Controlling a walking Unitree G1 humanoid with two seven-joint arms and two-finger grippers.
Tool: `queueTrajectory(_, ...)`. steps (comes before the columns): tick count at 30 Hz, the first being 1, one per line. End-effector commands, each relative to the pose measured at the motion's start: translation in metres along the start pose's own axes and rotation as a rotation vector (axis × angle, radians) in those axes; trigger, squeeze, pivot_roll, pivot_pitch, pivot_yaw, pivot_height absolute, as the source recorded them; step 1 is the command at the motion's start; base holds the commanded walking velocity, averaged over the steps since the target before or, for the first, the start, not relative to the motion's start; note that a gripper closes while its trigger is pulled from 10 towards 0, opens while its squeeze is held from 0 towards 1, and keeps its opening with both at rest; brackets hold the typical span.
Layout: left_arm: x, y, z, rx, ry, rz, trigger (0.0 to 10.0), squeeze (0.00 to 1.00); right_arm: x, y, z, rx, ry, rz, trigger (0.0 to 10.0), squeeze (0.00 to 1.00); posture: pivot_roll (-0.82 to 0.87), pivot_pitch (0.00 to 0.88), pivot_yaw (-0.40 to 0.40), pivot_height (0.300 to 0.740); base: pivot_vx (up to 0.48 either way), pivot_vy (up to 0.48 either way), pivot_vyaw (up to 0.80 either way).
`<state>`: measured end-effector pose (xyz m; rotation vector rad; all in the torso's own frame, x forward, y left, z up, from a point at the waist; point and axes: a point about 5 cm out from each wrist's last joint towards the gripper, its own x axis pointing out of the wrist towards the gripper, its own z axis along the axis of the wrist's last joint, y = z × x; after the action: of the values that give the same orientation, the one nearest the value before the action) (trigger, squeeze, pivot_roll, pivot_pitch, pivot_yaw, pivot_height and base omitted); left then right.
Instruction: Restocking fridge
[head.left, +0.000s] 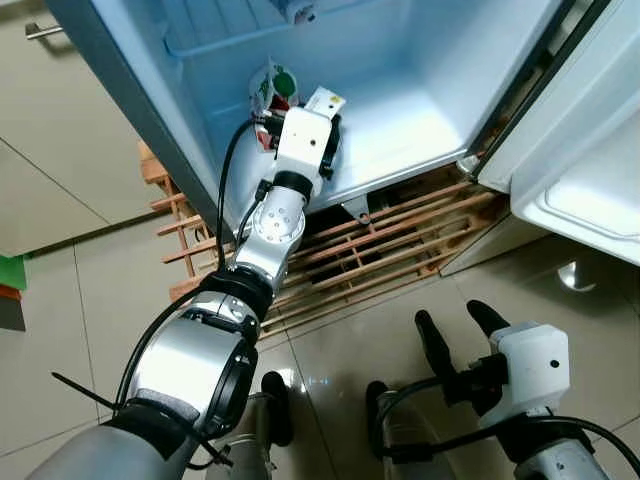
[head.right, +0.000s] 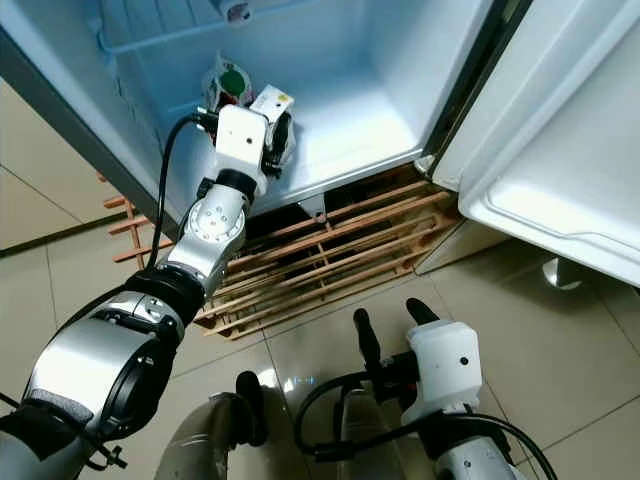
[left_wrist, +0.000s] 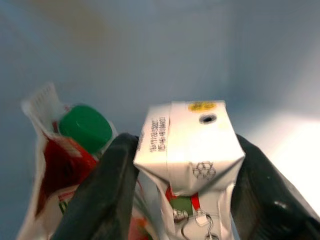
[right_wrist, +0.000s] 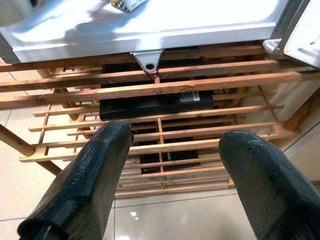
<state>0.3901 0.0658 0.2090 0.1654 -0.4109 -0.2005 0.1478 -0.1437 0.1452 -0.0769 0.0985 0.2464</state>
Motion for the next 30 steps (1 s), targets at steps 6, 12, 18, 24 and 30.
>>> queueTrajectory(6, -0.018, -0.001, -0.014, -0.082, 0.029, -0.029, 10.0, 1.0, 0.007, -0.003, -0.009, -0.004, 0.021, -0.005, 10.0, 0.0, -0.29, 0.309, 0.058, 0.74, 0.0, 0.0, 0.0)
queueTrajectory(12, -0.045, 0.001, -0.021, -0.139, 0.047, -0.059, 10.0, 1.0, 0.016, -0.004, -0.014, -0.008, 0.011, 0.001, 10.0, 0.0, -0.25, 0.253, 0.078, 0.74, 0.0, 0.0, 0.0)
queueTrajectory(18, -0.096, 0.015, -0.027, -0.188, 0.136, -0.085, 10.0, 0.0, 0.031, -0.008, -0.014, -0.021, -0.03, -0.002, 10.0, 0.0, -0.21, 0.163, 0.081, 0.74, 0.0, 0.0, 0.0)
queueTrajectory(24, -0.103, 0.02, 0.014, -0.25, 0.048, -0.143, 10.0, 0.0, 0.052, -0.036, 0.001, 0.018, -0.166, -0.151, 10.0, 0.0, -0.14, 0.038, 0.062, 0.74, 0.0, 0.0, 0.0)
queueTrajectory(30, -0.118, 0.018, 0.01, -0.238, 0.083, -0.174, 10.0, 0.0, 0.077, -0.043, 0.015, 0.05, -0.272, -0.17, 10.0, 0.0, -0.13, 0.0, 0.058, 0.74, 0.0, 0.0, 0.0)
